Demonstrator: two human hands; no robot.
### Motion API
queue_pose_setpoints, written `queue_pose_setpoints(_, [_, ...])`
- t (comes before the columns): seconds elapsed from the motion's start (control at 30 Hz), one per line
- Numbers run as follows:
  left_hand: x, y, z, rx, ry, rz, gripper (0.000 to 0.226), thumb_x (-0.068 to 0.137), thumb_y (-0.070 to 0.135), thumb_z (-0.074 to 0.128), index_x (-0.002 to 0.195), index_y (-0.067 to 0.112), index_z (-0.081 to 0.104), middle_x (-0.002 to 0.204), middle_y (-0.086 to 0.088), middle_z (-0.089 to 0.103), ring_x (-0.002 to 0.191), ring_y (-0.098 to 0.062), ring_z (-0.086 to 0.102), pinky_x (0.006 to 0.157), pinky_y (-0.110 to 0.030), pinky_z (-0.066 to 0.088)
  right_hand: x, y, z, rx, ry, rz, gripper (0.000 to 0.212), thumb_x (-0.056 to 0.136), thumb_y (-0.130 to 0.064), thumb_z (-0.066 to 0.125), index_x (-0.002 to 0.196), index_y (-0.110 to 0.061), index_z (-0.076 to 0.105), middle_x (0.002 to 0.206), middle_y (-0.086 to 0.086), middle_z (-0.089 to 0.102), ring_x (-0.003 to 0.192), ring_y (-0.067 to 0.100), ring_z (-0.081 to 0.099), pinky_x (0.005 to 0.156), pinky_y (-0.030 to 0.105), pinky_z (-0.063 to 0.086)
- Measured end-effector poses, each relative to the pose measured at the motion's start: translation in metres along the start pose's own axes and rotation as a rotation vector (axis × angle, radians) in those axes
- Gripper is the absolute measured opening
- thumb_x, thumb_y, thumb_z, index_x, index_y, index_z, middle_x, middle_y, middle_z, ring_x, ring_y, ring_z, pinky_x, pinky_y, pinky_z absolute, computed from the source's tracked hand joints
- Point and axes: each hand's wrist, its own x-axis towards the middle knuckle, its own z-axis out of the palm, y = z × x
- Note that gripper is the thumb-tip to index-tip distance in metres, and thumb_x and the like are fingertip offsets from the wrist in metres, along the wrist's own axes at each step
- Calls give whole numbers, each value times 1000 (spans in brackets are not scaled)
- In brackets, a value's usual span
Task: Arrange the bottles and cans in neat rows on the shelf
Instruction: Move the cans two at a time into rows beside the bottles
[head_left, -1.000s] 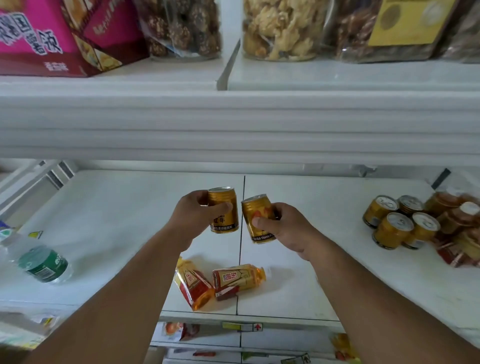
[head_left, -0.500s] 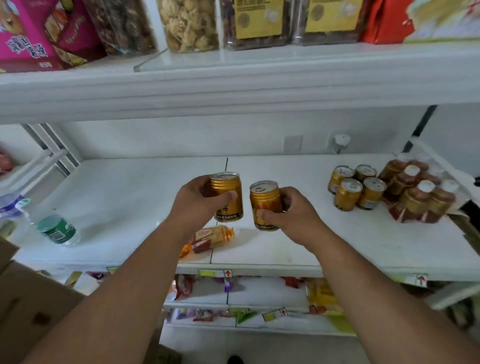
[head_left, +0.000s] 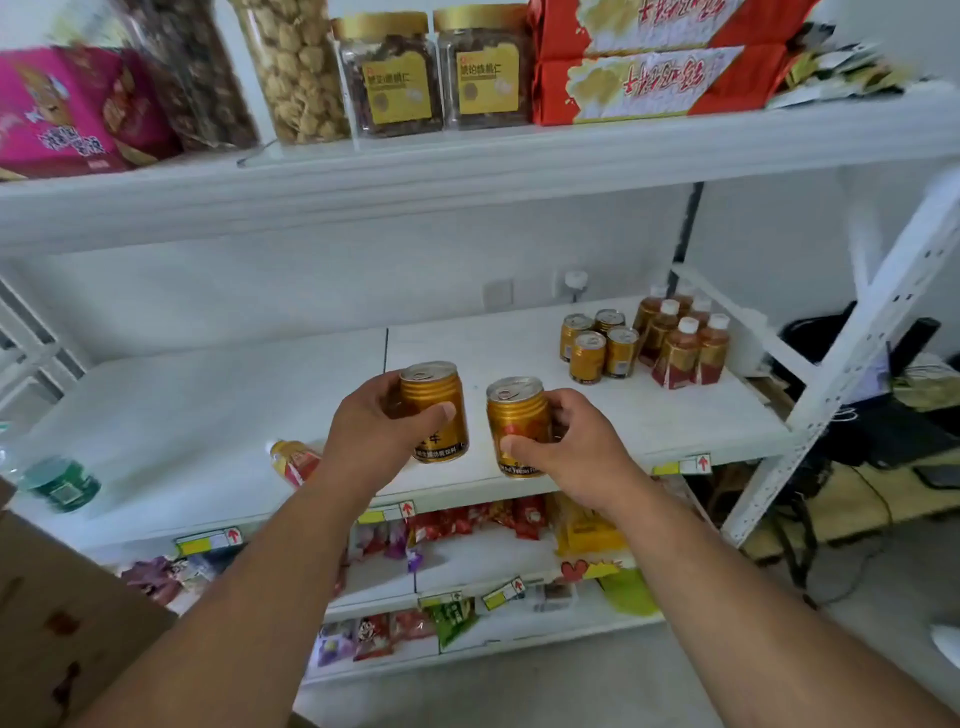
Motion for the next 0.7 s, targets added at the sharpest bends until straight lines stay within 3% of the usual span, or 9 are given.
queue_pose_setpoints(0.17, [-48, -1, 1, 7, -52, 22, 45, 77, 38, 82, 117, 36, 62, 97, 26, 64, 88, 11, 59, 67, -12, 42, -59, 1, -4, -58, 45, 13, 57, 75, -32, 87, 120, -31, 53, 110, -22, 62, 96, -10, 59, 74, 12, 44])
queue_pose_setpoints(0.33, [-87, 3, 13, -1, -93, 38, 51, 76, 37, 83, 122, 30, 63, 99, 24, 66, 89, 11, 61, 67, -7, 42, -106, 7, -18, -89, 75, 30, 56, 76, -33, 86, 121, -31, 52, 105, -24, 59, 93, -13, 55, 69, 9, 43])
queue_pose_setpoints(0.5, [-105, 14, 32, 21, -126, 56, 62, 73, 44, 84, 129, 29, 61, 108, 18, 69, 97, 4, 63, 77, -17, 50, -127, 16, -40, -67, 97, 22, 59, 75, -32, 86, 123, -28, 53, 110, -21, 61, 100, -8, 58, 76, 13, 44])
queue_pose_setpoints(0.7, [-117, 37, 76, 59, -126, 77, 55, 76, 39, 83, 126, 28, 63, 104, 19, 69, 93, 9, 62, 68, -9, 42, -128, 32, -84, -29, 114, 14, 60, 73, -34, 87, 122, -32, 53, 117, -15, 63, 107, 0, 60, 90, 25, 49])
